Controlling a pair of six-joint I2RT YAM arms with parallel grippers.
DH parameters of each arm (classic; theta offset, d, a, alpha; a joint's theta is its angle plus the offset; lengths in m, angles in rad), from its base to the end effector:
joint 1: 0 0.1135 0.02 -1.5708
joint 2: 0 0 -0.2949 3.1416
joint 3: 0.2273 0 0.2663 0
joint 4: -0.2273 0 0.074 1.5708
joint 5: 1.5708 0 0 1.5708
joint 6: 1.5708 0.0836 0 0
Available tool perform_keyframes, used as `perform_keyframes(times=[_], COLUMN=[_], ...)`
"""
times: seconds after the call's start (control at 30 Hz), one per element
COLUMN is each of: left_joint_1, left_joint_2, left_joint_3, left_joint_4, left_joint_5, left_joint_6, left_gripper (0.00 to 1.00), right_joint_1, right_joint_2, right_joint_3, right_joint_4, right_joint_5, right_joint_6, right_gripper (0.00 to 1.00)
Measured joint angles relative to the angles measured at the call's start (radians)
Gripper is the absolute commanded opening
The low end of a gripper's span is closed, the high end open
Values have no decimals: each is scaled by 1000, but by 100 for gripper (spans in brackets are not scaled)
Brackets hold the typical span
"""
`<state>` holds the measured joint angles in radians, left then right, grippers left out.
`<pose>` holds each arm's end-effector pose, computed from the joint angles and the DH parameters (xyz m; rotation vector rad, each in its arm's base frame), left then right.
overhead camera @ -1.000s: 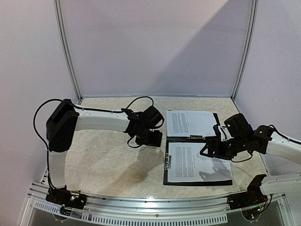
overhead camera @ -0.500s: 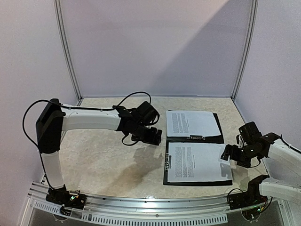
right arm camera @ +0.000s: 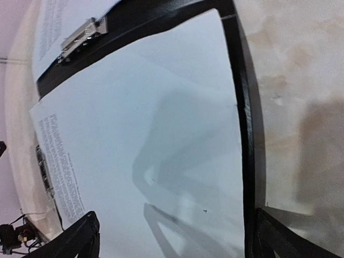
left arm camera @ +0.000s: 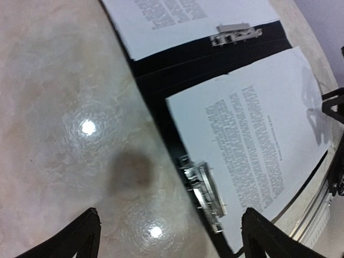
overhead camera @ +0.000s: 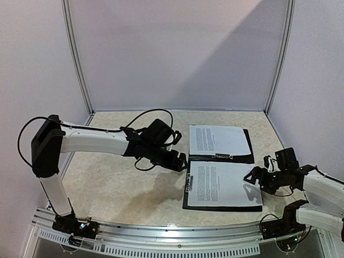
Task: Put the files into the folder
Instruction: Rotate the folder with files at the center of the board.
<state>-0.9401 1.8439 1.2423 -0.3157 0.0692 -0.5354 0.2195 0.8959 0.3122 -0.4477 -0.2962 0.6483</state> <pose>0.2566 -0.3613 0.1751 0.5576 2.5646 -0.6654 0.1551 0.0596 0.1187 0.4648 2.6568 0.6780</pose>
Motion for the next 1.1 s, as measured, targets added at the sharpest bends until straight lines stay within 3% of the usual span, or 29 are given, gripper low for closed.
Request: perform_keyframes(times=[0.23,0.37,0.47,0.57,0.83,0.97,1.1], left_joint_1=[-2,-2,-2,-3,-18,-84,-151], left_joint_2=[-94,-175,-243,-320,-618,-793,-823], left_joint_3=[-56,-148,-233,-326,-653,-779,-817], left_joint_4=[79,119,148,169,263,331,390], left_joint_5=[24,-13,-51,-91,-208,-292,-344], left_joint_6=[-12,-82,-153,-231,-527,-684,-788], left_gripper=[90,90,90,90,90,92,91], right_joint_1=[8,118,254,364,576,628,656], right_joint_2=[-70,-150,-138,-46,418,577,729], right_joint_3=[-193,-257,-262,-260,-255,-222,-199], right_joint_4=[350,441,573,735,1173,1353,1587], right_joint_5=[-296,-317,-291,-268,-231,-219,-208], right_joint_6=[155,324,442,520,695,772,876], right_gripper=[78,66,49,35,11,5,3])
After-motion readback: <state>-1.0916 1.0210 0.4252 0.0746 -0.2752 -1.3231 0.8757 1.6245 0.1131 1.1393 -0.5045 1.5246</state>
